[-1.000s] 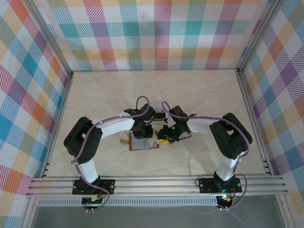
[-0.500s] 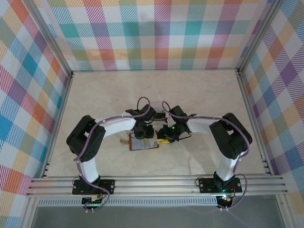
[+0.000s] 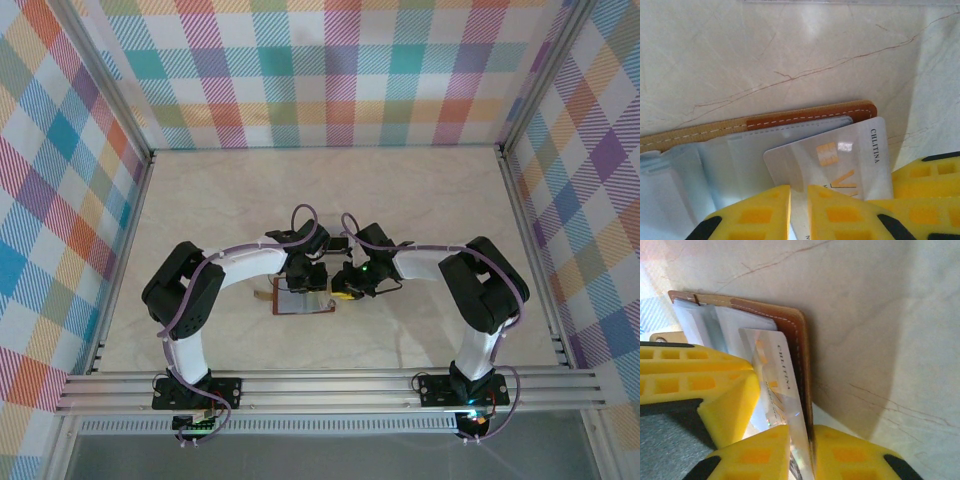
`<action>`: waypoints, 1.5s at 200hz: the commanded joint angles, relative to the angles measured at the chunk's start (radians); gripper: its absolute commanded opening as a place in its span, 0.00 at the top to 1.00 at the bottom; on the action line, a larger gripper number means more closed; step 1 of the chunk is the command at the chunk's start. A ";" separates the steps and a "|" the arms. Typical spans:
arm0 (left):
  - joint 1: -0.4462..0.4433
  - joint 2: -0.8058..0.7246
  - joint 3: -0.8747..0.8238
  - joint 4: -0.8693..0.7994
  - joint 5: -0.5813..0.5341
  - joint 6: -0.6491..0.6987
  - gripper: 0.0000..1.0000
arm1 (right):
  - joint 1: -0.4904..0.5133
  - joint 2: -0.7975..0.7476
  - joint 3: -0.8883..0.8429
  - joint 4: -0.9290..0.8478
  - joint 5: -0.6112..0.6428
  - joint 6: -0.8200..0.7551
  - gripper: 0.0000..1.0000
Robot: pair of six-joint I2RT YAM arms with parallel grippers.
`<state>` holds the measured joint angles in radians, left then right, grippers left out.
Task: Take the credit cards out of the card holder
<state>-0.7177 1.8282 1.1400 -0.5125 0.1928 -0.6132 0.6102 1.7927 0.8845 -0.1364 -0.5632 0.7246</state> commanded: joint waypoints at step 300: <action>0.095 -0.273 -0.312 -0.001 0.051 0.040 0.82 | -0.015 -0.092 0.575 -0.573 0.444 -1.505 1.00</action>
<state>-0.6018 1.5749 0.8383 -0.5171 0.2276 -0.5507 0.6079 1.6207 1.4036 -0.6689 -0.2264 -0.3889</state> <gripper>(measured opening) 0.184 0.057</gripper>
